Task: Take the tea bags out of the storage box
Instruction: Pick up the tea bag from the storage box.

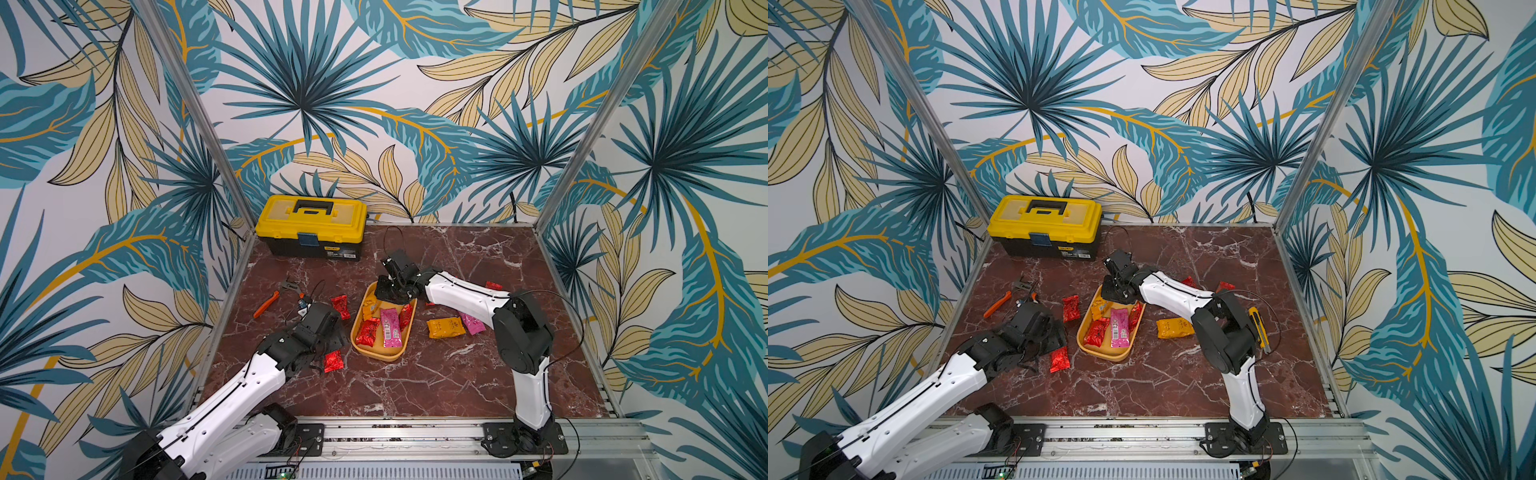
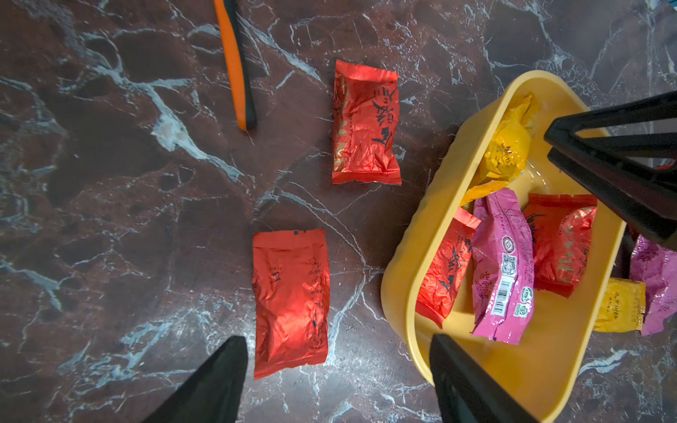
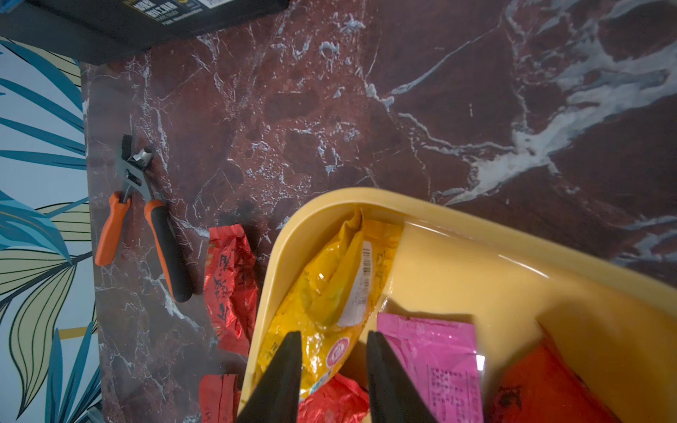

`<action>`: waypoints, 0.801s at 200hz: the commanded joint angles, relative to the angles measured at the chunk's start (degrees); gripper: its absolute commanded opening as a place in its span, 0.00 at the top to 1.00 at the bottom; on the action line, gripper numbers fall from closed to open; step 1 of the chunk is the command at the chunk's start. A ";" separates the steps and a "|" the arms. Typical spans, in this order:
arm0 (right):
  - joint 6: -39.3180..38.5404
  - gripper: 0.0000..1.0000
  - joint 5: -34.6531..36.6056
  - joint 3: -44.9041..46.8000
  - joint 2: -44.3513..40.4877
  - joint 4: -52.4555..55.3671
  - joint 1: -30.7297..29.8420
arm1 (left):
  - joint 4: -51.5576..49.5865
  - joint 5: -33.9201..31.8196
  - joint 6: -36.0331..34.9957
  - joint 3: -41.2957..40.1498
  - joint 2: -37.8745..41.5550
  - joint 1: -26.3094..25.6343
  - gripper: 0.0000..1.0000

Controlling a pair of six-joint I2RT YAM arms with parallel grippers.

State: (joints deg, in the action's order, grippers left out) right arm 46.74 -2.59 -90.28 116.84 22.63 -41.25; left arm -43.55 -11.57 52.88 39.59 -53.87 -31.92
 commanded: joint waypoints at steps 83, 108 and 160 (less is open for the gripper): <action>1.94 0.68 -0.39 -0.99 3.61 0.02 -0.35 | -0.51 -1.59 -1.03 0.30 2.30 0.19 0.16; 2.12 0.72 -0.52 -1.04 3.84 -0.22 -0.36 | -0.69 -1.94 -1.03 0.00 2.70 0.22 0.16; 2.39 0.92 -0.21 -0.34 3.61 -0.23 -0.37 | -0.29 -2.05 -1.03 -0.04 2.90 0.19 0.16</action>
State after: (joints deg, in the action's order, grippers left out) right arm 49.01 -3.22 -90.56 119.48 22.28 -41.36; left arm -43.53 -12.75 52.66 39.57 -51.62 -31.92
